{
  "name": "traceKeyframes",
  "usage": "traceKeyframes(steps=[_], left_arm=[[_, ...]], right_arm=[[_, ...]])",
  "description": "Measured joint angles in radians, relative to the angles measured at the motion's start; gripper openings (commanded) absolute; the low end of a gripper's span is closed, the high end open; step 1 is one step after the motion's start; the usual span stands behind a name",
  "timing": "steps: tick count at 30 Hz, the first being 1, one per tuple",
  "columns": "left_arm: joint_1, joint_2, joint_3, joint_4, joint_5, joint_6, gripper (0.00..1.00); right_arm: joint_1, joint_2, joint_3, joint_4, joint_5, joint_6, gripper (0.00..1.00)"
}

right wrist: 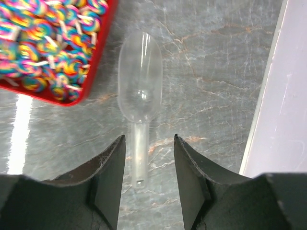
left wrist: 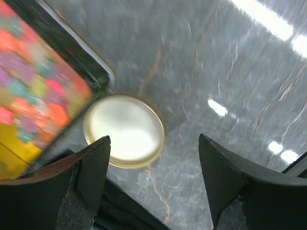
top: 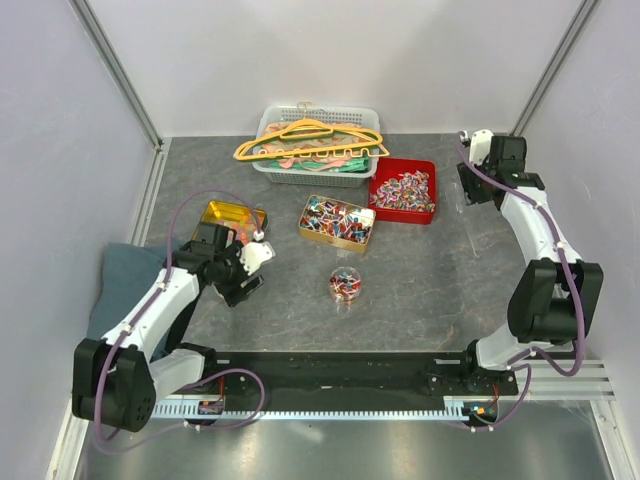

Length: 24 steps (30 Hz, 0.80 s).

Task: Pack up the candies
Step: Place the spatula at the center of the board, then pick up the bottle lid at the center of the board.

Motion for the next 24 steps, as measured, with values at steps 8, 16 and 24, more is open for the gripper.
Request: traceKeyframes(steps=[8, 16, 24], left_arm=[[0.000, 0.026, -0.161, 0.052, -0.100, 0.047, 0.66], [0.000, 0.052, -0.162, 0.138, -0.104, 0.047, 0.35], [0.000, 0.074, -0.164, 0.178, -0.097, 0.050, 0.02]], right_arm=[[0.007, -0.121, 0.000, -0.035, -0.079, 0.034, 0.51], [0.015, -0.147, 0.000, -0.051, -0.127, 0.056, 0.50], [0.034, -0.161, 0.000, -0.058, -0.136, 0.066, 0.52]])
